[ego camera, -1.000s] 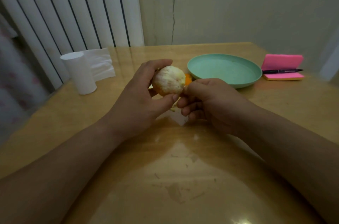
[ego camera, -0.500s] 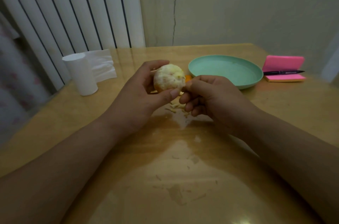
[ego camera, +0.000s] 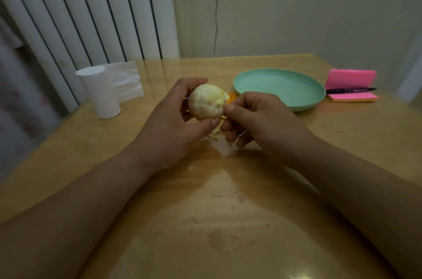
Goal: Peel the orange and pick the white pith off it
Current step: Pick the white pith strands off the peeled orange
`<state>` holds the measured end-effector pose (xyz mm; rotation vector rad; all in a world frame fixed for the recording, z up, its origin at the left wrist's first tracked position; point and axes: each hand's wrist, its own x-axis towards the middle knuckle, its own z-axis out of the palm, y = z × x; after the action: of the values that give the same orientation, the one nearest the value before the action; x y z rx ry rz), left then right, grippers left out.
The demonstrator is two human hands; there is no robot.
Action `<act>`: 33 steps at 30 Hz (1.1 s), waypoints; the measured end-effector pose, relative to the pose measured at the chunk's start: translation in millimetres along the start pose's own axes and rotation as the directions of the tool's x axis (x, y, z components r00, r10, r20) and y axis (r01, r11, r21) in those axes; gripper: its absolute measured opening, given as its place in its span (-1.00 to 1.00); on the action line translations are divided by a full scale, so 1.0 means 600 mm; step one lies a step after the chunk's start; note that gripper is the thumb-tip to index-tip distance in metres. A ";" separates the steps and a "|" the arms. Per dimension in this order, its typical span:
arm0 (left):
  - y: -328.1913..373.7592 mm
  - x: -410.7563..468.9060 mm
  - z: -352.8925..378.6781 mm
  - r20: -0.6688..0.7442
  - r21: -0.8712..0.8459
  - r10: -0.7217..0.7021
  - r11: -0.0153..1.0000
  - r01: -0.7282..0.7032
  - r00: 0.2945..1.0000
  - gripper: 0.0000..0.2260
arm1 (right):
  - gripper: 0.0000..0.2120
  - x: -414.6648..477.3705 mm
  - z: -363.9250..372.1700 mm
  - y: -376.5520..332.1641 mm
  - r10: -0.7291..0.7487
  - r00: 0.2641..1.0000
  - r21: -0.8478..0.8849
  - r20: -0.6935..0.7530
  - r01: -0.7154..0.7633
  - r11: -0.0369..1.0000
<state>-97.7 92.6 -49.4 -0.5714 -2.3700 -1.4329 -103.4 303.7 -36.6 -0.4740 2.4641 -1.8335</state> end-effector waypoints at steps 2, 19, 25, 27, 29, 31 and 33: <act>0.001 -0.002 0.001 -0.002 0.034 0.020 0.999 -0.020 1.000 -0.39 | -0.85 0.000 0.000 -0.001 -0.010 1.000 -0.029 -0.003 0.010 1.000; 0.021 -0.003 0.006 0.030 -0.224 -0.126 0.966 0.130 0.992 -0.49 | -0.90 -0.009 0.002 -0.007 -0.158 0.974 -0.044 -0.161 0.153 0.987; 0.016 0.001 0.008 0.091 -0.415 -0.230 0.876 0.247 0.969 -0.45 | -0.90 -0.008 0.002 -0.010 -0.142 0.977 0.043 -0.158 0.151 0.988; 0.011 0.003 0.009 0.125 -0.474 -0.254 0.834 0.282 0.959 -0.43 | -0.88 -0.007 0.002 -0.009 -0.142 0.979 0.078 -0.149 0.155 0.985; 0.007 0.004 0.009 0.147 -0.507 -0.270 0.806 0.307 0.952 -0.43 | -0.87 -0.006 0.002 -0.008 -0.141 0.980 0.101 -0.142 0.156 0.983; 0.003 0.006 0.008 0.157 -0.532 -0.277 0.785 0.317 0.948 -0.43 | -0.87 -0.005 0.002 -0.006 -0.138 0.981 0.104 -0.134 0.152 0.983; 0.000 0.007 0.007 0.171 -0.547 -0.286 0.768 0.333 0.943 -0.44 | -0.87 -0.005 0.003 -0.004 -0.130 0.983 0.113 -0.132 0.145 0.983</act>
<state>-101.6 97.0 -49.6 -0.3743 -2.1339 -2.3495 -99.9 302.3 -35.2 -0.5531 2.4320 -2.1146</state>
